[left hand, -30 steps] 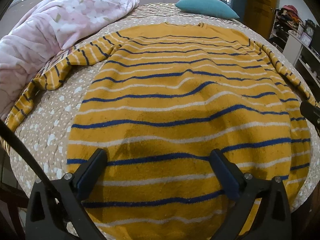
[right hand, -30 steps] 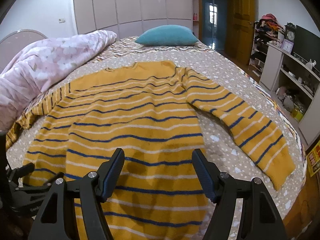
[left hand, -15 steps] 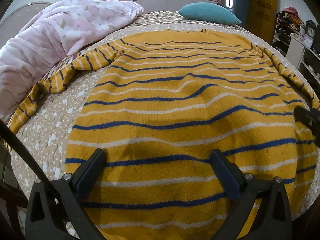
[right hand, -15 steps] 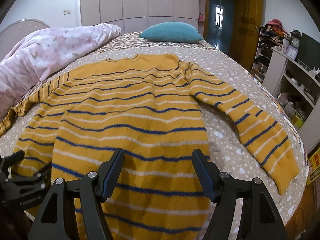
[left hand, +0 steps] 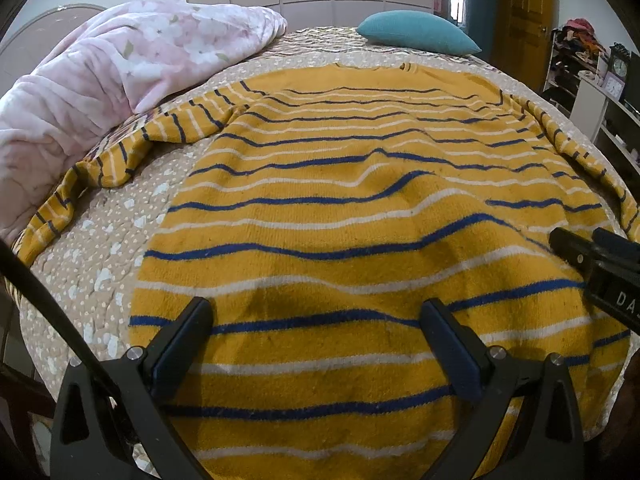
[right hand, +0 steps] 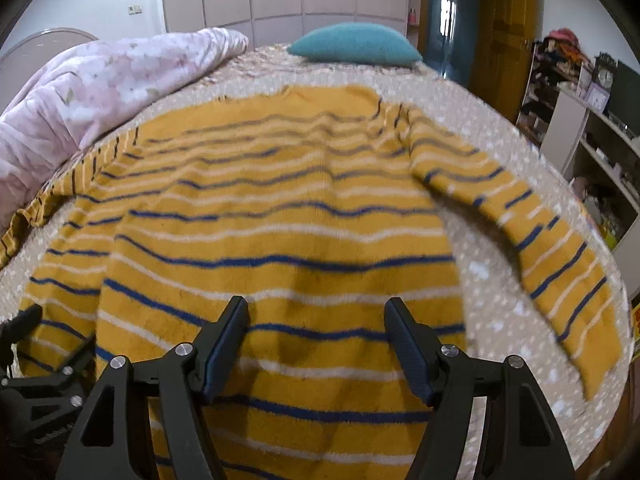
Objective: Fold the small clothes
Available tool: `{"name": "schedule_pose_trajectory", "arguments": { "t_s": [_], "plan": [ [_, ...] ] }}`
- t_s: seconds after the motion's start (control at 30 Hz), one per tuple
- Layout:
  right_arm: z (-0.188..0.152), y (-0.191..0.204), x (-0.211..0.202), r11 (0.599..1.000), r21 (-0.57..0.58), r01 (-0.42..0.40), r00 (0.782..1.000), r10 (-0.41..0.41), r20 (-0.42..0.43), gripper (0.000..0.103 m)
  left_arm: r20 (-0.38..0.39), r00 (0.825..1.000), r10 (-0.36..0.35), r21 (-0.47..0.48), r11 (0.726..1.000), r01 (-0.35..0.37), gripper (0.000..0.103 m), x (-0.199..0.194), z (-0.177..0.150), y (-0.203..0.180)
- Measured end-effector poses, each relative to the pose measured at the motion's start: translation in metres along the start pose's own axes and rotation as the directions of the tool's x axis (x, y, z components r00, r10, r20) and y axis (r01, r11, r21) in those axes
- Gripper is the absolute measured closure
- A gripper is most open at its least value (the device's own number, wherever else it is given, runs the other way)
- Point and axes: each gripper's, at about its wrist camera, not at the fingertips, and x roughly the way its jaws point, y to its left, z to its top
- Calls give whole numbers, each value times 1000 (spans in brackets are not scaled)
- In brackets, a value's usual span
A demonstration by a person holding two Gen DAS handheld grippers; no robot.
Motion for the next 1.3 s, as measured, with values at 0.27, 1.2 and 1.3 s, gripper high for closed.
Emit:
{"name": "schedule_pose_trajectory", "arguments": {
  "t_s": [0.27,1.2,1.3],
  "plan": [
    [-6,3,7,1000,-17,16,1000,-16,10,15,1,1000,-3,4,1000,3,0,0,0,-1],
    [-12,4,11,1000,-13,-10,999,10,41,0,-14,1000,3,8,1000,-3,0,-1,2,-2],
    [-15,4,9,1000,-16,-9,998,10,61,0,-13,1000,3,9,1000,-3,0,-1,2,-2]
  ]
}}
